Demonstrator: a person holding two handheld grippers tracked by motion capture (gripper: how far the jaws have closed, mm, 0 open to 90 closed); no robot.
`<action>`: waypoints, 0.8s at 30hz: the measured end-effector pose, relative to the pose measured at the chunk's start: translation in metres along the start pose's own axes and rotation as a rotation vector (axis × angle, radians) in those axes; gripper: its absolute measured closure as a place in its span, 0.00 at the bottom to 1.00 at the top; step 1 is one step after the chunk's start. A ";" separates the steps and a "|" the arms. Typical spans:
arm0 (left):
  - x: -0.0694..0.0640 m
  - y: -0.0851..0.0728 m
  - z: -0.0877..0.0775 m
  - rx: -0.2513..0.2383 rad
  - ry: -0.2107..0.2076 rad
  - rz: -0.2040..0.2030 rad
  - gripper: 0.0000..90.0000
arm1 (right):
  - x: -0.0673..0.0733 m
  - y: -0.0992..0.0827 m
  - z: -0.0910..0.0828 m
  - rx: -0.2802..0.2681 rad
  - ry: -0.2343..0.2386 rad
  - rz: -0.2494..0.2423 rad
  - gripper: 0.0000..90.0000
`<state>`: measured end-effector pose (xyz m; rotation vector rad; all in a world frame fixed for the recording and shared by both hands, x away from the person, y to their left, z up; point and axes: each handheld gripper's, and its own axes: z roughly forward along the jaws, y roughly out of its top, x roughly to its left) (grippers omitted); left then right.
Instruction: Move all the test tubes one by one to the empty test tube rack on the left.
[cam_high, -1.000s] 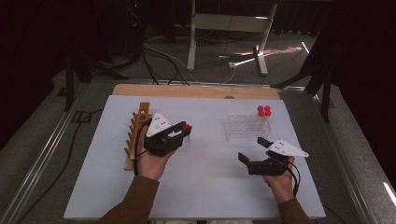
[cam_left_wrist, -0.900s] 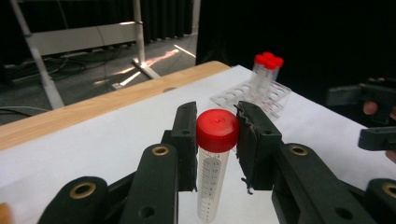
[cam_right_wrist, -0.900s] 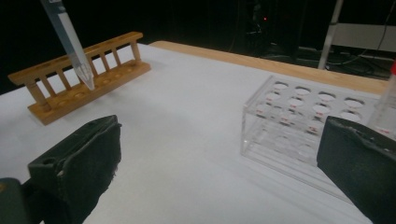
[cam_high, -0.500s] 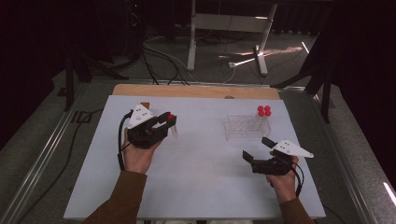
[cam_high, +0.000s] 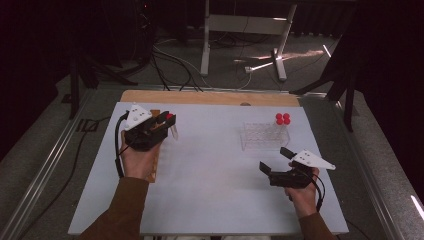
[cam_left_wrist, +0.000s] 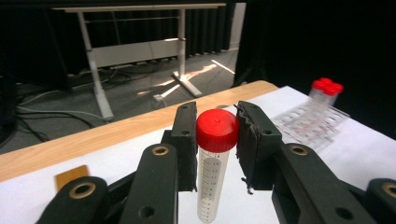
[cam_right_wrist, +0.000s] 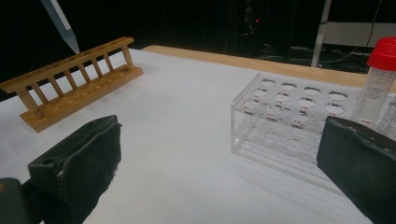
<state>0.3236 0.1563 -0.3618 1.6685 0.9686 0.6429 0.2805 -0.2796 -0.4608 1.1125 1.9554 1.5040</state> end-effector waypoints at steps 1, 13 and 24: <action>0.000 0.000 0.000 0.000 0.000 0.000 0.79 | 0.000 0.000 0.000 0.000 0.000 0.000 0.00; 0.020 0.002 0.001 -0.019 0.101 0.010 0.79 | 0.000 -0.001 0.000 0.001 -0.001 -0.002 0.00; 0.039 -0.003 0.012 0.005 0.180 0.007 0.79 | 0.000 -0.002 0.001 0.005 -0.001 -0.003 0.00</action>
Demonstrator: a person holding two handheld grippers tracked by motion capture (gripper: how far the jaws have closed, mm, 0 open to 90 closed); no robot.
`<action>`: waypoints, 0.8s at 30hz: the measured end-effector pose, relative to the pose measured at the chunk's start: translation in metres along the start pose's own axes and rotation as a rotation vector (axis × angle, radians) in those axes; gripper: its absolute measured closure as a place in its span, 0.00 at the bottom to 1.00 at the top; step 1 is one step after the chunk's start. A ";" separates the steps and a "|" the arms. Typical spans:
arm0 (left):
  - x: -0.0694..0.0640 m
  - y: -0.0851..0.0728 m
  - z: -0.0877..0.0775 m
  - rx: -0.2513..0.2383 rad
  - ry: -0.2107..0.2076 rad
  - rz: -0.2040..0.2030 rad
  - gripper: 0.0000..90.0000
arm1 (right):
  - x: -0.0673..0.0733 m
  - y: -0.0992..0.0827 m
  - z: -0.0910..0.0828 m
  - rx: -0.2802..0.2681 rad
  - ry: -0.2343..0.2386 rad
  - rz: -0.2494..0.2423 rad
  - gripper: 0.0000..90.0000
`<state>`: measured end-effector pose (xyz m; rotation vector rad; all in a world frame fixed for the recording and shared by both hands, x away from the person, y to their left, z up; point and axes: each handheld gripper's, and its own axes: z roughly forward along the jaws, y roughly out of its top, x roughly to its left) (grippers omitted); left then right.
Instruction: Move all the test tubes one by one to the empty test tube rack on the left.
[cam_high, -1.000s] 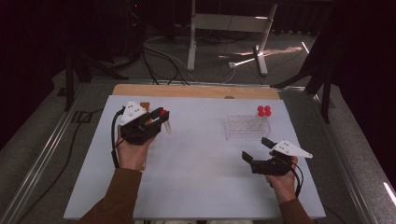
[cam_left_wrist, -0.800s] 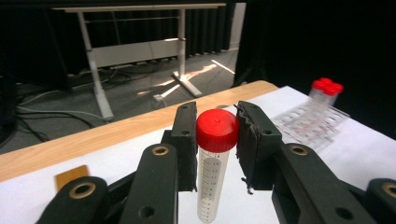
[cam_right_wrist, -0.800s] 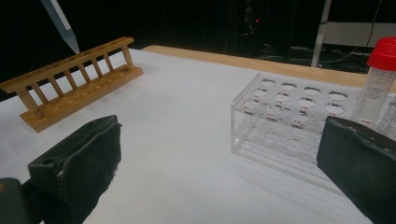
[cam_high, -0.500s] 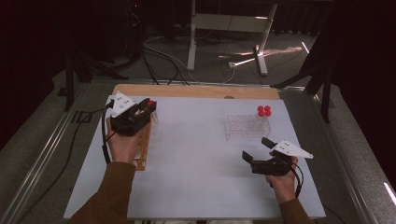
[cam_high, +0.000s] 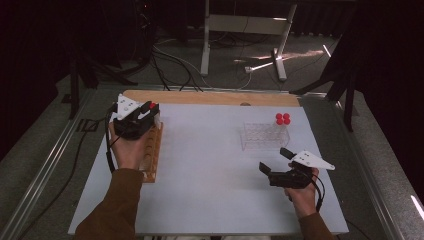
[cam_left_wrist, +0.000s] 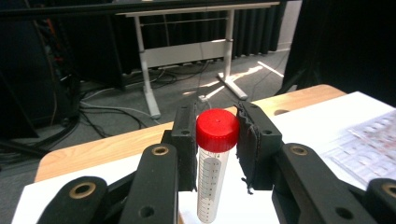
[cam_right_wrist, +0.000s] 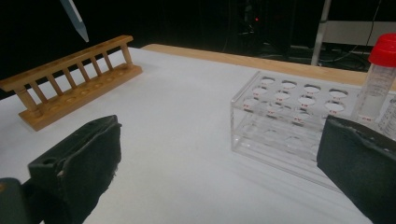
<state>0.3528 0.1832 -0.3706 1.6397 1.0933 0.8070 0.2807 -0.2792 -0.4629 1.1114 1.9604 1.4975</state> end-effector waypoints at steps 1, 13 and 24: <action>0.003 -0.001 0.002 -0.001 0.013 -0.006 0.79 | 0.000 0.000 0.000 0.000 0.001 0.000 0.00; 0.016 -0.007 0.016 0.014 0.071 -0.032 0.79 | 0.001 0.000 0.000 -0.002 0.002 0.003 0.00; 0.022 -0.020 0.028 0.051 0.107 -0.047 0.79 | -0.001 0.000 -0.001 -0.009 0.001 0.003 0.00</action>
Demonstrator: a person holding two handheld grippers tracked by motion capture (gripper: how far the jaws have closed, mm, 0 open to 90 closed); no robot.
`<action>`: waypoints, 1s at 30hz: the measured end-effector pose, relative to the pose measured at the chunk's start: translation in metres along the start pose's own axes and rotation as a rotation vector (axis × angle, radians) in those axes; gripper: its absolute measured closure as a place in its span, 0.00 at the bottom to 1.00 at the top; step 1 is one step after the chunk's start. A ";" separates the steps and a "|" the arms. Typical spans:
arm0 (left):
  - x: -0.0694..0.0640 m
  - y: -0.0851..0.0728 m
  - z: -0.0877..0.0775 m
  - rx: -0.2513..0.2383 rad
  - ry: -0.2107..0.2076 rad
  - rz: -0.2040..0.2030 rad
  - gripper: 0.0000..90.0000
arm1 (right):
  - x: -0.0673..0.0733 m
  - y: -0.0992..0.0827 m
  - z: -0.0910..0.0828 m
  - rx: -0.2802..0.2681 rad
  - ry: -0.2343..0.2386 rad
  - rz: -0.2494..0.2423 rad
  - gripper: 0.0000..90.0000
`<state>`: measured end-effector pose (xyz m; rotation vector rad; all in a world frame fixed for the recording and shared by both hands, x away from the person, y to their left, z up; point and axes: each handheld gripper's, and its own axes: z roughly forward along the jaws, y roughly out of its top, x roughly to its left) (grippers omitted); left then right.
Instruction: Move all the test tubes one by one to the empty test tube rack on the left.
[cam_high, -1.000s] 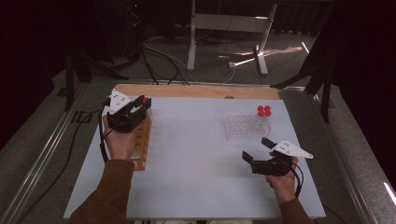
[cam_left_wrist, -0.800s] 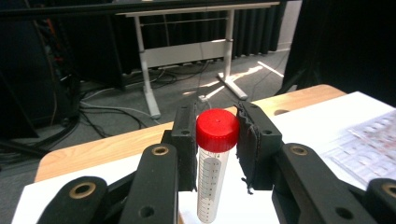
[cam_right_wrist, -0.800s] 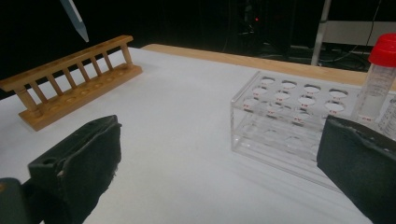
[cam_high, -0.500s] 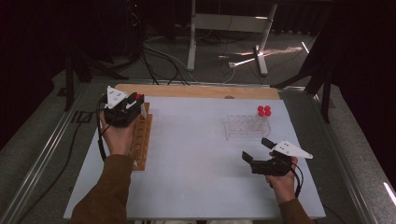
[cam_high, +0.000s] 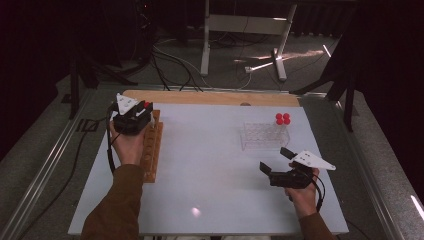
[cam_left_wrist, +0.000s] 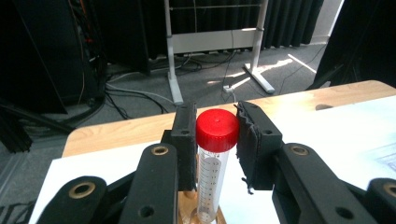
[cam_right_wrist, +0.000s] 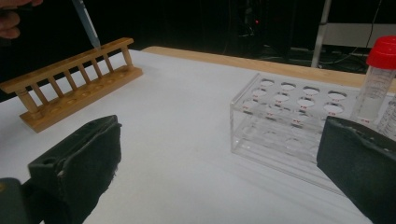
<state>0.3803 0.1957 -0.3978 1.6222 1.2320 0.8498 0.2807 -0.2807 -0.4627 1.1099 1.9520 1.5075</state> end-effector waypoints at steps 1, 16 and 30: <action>0.001 -0.002 0.001 0.004 0.002 -0.003 0.79 | 0.000 0.000 0.000 0.001 0.000 0.002 0.00; 0.006 -0.030 0.015 0.101 -0.005 -0.043 0.78 | 0.003 -0.002 0.003 0.010 0.007 -0.005 0.00; 0.004 -0.035 0.022 0.160 -0.022 -0.025 0.78 | 0.003 -0.002 0.003 0.009 0.004 -0.006 0.00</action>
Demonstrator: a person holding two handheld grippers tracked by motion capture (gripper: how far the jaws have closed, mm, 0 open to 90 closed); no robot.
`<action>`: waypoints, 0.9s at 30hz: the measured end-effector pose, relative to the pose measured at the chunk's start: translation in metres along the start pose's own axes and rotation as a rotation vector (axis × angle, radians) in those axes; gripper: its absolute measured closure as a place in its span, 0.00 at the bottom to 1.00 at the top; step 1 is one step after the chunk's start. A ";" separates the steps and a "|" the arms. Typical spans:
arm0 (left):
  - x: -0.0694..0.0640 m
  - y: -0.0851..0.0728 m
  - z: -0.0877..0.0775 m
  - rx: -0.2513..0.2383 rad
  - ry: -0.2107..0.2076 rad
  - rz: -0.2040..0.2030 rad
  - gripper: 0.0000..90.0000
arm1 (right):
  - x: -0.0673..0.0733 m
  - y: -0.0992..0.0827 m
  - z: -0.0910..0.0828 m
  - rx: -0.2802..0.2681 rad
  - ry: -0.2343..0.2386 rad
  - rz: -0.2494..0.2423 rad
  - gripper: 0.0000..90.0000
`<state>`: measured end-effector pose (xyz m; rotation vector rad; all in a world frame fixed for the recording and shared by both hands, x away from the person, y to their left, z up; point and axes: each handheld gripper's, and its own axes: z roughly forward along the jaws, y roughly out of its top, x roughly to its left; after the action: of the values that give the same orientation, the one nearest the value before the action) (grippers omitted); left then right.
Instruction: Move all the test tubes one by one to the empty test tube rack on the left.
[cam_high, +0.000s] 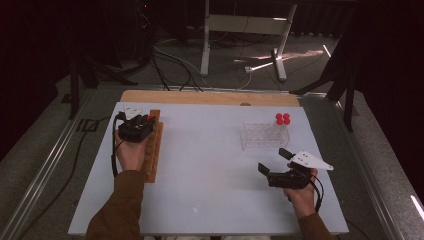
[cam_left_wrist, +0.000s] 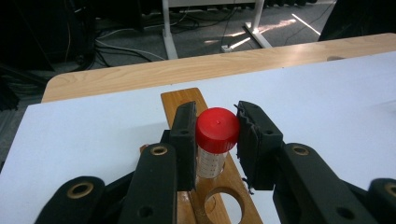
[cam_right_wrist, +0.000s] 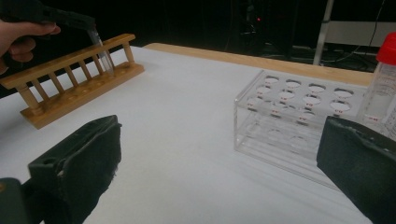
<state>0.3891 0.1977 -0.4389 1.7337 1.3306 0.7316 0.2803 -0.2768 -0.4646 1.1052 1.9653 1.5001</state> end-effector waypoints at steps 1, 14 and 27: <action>0.000 0.000 0.000 0.002 -0.002 -0.002 0.78 | 0.000 0.000 0.000 0.001 0.000 -0.001 0.00; 0.005 0.003 -0.015 -0.012 -0.024 -0.043 0.28 | -0.001 0.000 -0.001 -0.005 -0.005 0.000 0.00; 0.001 -0.003 -0.055 -0.083 -0.091 -0.080 0.02 | -0.006 0.002 -0.004 -0.010 -0.030 0.006 0.00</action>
<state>0.3424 0.2129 -0.4140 1.6196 1.2827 0.6463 0.2811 -0.2839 -0.4621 1.1241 1.9337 1.4871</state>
